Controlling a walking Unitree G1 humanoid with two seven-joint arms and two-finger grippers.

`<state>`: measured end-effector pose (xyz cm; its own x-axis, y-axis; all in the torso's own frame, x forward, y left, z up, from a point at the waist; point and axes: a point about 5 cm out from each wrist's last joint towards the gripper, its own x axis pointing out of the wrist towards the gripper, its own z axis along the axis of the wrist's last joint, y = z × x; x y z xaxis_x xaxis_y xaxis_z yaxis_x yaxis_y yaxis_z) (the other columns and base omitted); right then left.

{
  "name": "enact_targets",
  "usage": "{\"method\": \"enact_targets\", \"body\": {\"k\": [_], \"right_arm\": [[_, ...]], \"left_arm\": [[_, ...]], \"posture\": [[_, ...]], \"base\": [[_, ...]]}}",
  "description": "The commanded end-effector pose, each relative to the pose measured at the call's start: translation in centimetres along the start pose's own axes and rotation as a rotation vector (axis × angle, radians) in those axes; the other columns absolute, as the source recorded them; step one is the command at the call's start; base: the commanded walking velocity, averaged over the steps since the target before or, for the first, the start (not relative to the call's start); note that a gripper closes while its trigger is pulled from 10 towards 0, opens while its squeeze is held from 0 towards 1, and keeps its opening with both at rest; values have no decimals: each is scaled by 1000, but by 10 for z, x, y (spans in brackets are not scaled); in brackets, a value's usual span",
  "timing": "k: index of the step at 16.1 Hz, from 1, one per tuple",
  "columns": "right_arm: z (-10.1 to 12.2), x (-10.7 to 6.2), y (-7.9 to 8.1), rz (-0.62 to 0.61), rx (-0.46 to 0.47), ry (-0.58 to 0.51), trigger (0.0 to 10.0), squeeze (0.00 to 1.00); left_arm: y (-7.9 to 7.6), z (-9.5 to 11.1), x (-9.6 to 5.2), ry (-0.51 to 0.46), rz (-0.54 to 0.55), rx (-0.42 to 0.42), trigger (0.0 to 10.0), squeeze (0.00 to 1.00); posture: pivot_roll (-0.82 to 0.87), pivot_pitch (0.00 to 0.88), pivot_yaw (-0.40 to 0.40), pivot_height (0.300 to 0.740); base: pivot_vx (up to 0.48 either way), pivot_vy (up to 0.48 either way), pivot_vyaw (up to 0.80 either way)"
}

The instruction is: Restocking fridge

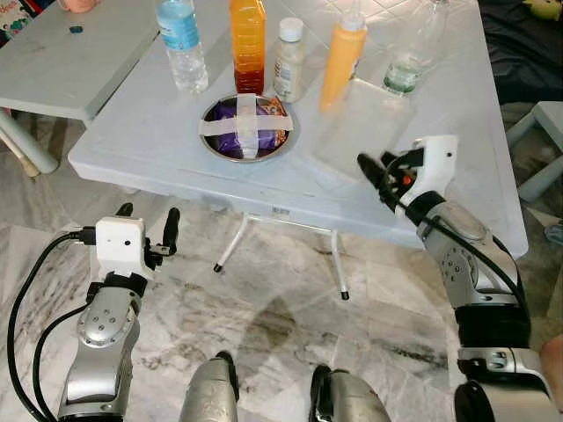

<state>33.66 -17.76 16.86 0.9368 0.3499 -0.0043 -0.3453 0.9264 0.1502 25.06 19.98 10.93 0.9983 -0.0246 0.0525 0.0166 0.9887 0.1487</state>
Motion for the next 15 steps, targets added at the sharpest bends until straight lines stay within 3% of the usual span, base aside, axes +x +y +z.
{"method": "enact_targets", "body": {"k": [1,2,7,8,12,15], "right_arm": [[8,1,-3,1,-30,-45,10000,0],[9,1,-3,6,-122,-55,10000,0],[-5,-4,-5,18,-154,-2,10000,0],[-12,-5,-5,6,-126,13,10000,1000],[-25,-10,3,75,-113,43,10000,1000],[-16,-10,8,103,-137,-10,10000,1000]], "left_arm": [[-1,-4,-2,26,-3,10,10000,0],[-1,-5,-2,27,-2,9,10000,0],[-2,-6,-1,30,-2,7,10000,0],[-3,-6,0,30,-3,7,10000,0],[-3,-6,1,30,-3,7,10000,0],[-4,-6,1,29,-5,6,10000,0]], "posture": [[97,177,41,740],[96,177,42,740],[91,176,40,740],[90,174,39,740],[89,174,39,740],[86,174,40,740]], "base": [[0,0,0],[0,0,0],[0,0,0],[0,0,0],[0,0,0],[0,0,0]]}}
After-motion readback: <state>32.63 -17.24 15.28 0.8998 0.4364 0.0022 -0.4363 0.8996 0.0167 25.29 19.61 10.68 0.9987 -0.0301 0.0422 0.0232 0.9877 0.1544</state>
